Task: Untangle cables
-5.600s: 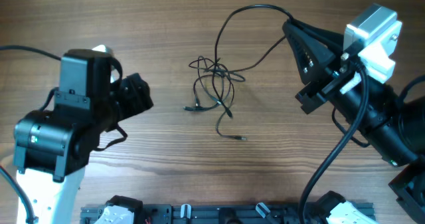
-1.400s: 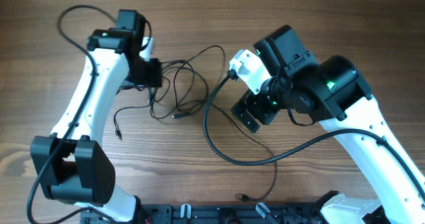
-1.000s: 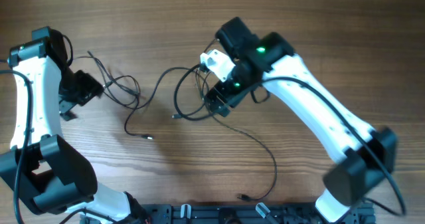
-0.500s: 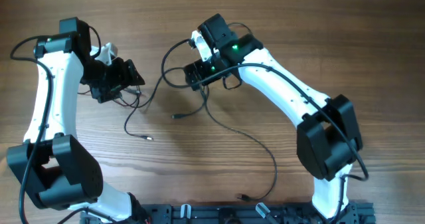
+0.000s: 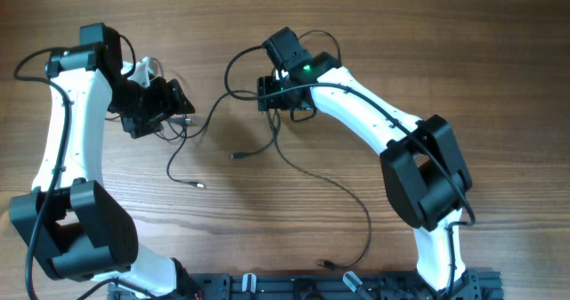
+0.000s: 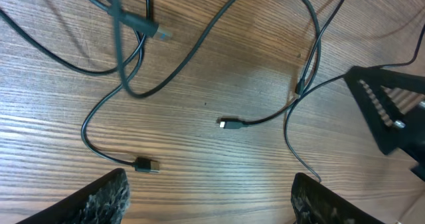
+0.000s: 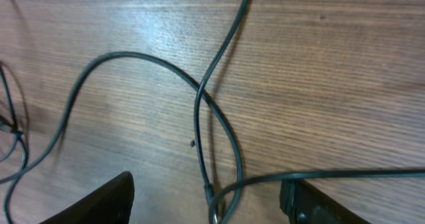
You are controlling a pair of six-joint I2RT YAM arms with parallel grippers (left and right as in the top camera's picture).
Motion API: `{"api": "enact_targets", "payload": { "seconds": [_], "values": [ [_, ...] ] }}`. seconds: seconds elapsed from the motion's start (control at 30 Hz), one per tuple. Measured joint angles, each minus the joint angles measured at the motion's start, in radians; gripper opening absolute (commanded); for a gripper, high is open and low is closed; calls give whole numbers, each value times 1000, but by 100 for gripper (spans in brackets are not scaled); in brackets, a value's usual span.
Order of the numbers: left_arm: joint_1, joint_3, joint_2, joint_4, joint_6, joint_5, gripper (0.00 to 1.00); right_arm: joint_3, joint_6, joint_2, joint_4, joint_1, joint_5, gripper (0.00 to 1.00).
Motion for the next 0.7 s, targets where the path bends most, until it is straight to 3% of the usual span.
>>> {"api": "enact_targets", "payload": {
  "seconds": [0.07, 0.17, 0.2, 0.23, 0.37, 0.5, 0.6, 0.7],
  "values": [
    [0, 0, 0, 0, 0, 0, 80, -43, 10, 14, 31, 0, 0, 67],
    [0, 0, 0, -2, 0, 0, 80, -91, 20, 27, 58, 0, 0, 42],
    [0, 0, 0, -2, 0, 0, 80, -102, 25, 29, 59, 0, 0, 31],
    [0, 0, 0, -3, 0, 0, 80, -105, 25, 31, 62, 0, -1, 4],
    [0, 0, 0, -8, 0, 1, 81, -104, -25, 31, 58, 0, 0, 4],
    [0, 0, 0, -11, 0, 3, 83, -10, -161, 20, -115, -11, 2, 4],
    [0, 0, 0, -19, 0, 3, 84, 104, -254, -62, -242, -34, 18, 4],
    [0, 0, 0, -23, 0, 3, 84, 230, -365, -253, -316, -72, 93, 4]
  ]
}}
